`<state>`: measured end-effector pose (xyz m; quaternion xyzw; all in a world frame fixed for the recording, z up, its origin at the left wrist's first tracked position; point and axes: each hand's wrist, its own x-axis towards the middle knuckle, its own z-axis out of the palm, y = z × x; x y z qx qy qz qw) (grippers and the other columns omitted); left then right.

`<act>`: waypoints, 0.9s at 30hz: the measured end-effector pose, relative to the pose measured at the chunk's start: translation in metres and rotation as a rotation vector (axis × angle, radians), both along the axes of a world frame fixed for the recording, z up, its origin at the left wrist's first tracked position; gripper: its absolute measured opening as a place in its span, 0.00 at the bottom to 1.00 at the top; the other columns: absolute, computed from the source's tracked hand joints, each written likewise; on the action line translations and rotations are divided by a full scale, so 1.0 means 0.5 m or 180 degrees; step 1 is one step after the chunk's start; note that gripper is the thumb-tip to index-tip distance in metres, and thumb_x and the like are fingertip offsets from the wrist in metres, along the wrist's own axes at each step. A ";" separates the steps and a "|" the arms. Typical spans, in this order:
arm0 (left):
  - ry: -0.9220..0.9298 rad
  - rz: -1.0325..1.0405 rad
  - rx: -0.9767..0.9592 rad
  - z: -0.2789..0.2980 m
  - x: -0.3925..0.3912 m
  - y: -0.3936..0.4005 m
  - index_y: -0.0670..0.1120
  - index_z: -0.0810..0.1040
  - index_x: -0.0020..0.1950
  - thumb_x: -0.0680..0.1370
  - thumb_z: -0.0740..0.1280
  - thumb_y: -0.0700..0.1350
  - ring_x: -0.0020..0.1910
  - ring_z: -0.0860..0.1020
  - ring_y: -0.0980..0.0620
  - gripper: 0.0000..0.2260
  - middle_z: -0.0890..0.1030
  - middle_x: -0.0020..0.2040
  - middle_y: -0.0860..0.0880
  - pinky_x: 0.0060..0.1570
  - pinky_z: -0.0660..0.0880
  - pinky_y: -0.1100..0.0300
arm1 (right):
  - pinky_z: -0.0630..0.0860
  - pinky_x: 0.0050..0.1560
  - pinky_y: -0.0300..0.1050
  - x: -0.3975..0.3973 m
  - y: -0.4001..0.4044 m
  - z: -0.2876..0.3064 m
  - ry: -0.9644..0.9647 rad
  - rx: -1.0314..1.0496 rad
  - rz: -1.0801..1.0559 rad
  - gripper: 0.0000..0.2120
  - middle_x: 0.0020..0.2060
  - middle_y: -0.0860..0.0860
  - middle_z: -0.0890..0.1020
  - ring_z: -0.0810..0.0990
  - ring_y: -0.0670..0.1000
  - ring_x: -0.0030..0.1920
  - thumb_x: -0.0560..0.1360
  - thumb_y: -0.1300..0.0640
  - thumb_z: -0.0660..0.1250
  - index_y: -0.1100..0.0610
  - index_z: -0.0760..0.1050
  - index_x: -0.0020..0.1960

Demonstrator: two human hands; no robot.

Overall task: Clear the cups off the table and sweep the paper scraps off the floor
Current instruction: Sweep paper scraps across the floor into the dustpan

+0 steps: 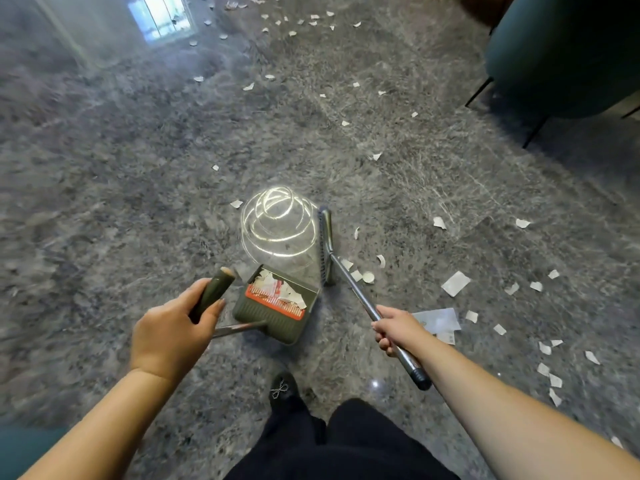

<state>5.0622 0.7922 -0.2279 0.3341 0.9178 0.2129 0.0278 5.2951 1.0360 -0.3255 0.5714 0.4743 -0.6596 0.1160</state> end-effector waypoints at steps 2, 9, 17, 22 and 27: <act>-0.0077 -0.0020 -0.0026 -0.011 -0.039 0.019 0.54 0.79 0.59 0.73 0.74 0.48 0.31 0.80 0.40 0.15 0.82 0.33 0.45 0.32 0.73 0.54 | 0.63 0.20 0.34 -0.049 0.001 -0.013 -0.0026 0.0011 -0.0002 0.28 0.29 0.53 0.70 0.66 0.45 0.20 0.79 0.68 0.57 0.53 0.58 0.76; 0.0050 -0.0345 0.0060 -0.039 -0.136 0.105 0.59 0.73 0.57 0.73 0.72 0.51 0.28 0.79 0.43 0.15 0.82 0.32 0.48 0.29 0.76 0.55 | 0.63 0.19 0.33 -0.157 0.050 -0.067 -0.0118 -0.0177 -0.0086 0.27 0.28 0.52 0.69 0.66 0.43 0.18 0.79 0.68 0.57 0.54 0.60 0.75; -0.0132 -0.0239 -0.0252 -0.036 -0.203 0.205 0.52 0.81 0.59 0.74 0.73 0.51 0.30 0.80 0.43 0.15 0.82 0.33 0.47 0.31 0.75 0.55 | 0.61 0.19 0.30 -0.213 0.179 -0.126 -0.0303 -0.0351 -0.0114 0.24 0.27 0.51 0.68 0.64 0.43 0.17 0.79 0.66 0.54 0.52 0.62 0.73; -0.0127 -0.0340 -0.0273 -0.031 -0.209 0.248 0.52 0.81 0.59 0.73 0.70 0.56 0.28 0.79 0.43 0.17 0.82 0.31 0.47 0.29 0.74 0.57 | 0.60 0.17 0.31 -0.146 0.249 -0.122 -0.0436 -0.0698 -0.0596 0.18 0.28 0.51 0.66 0.62 0.43 0.16 0.81 0.64 0.53 0.46 0.65 0.65; -0.0167 -0.0318 -0.0359 -0.024 -0.194 0.303 0.52 0.81 0.60 0.72 0.75 0.48 0.30 0.79 0.41 0.16 0.81 0.31 0.44 0.30 0.71 0.57 | 0.60 0.16 0.31 -0.016 0.286 -0.102 -0.0571 -0.0818 -0.1131 0.16 0.27 0.52 0.67 0.62 0.43 0.16 0.81 0.64 0.53 0.43 0.63 0.59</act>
